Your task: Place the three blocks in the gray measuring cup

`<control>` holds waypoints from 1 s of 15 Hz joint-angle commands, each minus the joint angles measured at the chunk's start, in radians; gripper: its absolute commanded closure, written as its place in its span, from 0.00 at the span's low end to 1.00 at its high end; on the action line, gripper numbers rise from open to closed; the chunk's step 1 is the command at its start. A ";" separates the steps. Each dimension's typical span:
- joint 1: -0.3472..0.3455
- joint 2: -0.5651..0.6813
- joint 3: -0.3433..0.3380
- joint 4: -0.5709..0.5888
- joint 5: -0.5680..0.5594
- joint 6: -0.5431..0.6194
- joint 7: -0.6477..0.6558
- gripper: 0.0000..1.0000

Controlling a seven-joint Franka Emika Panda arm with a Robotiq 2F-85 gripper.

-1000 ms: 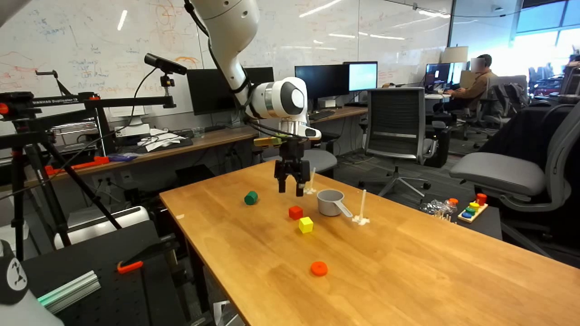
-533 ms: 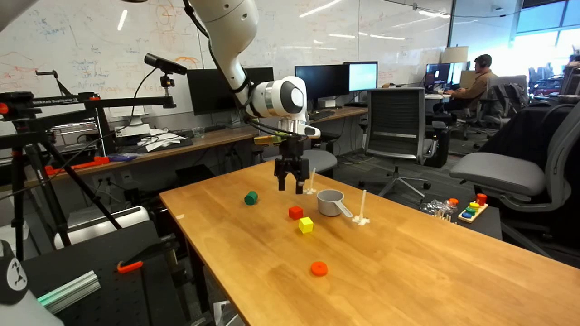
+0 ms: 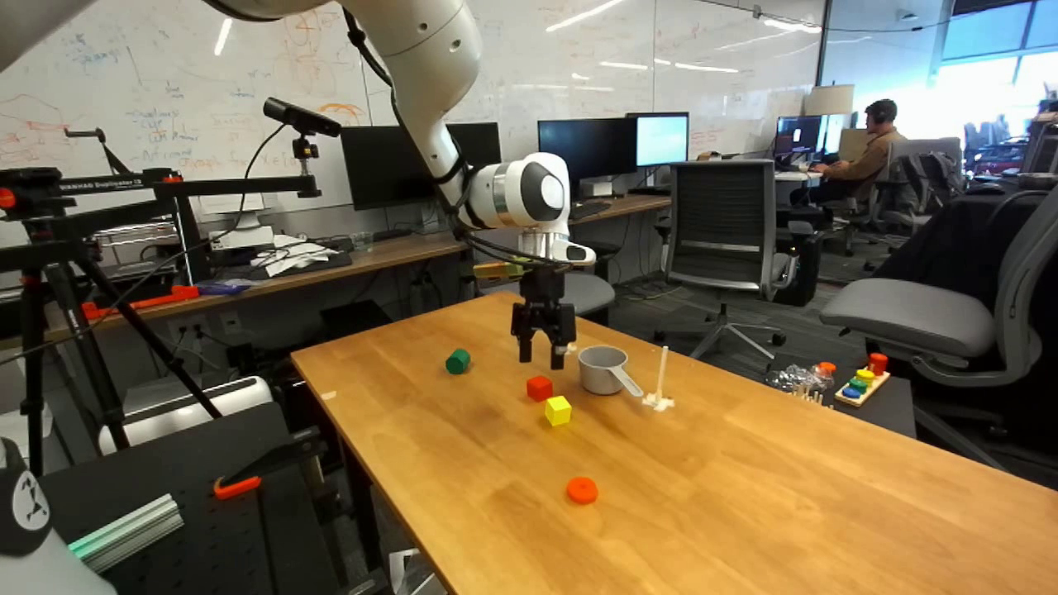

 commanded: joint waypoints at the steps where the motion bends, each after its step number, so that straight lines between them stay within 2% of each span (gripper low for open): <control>1: 0.005 0.050 -0.009 0.072 0.028 0.001 -0.004 0.00; 12: 0.012 0.187 -0.010 0.223 0.081 -0.030 0.000 0.00; 13: 0.016 0.194 -0.013 0.233 0.081 -0.028 0.004 0.06; 14: 0.017 0.199 -0.014 0.240 0.080 -0.018 0.004 0.27; 15: 0.020 0.204 -0.016 0.250 0.081 -0.022 0.009 0.31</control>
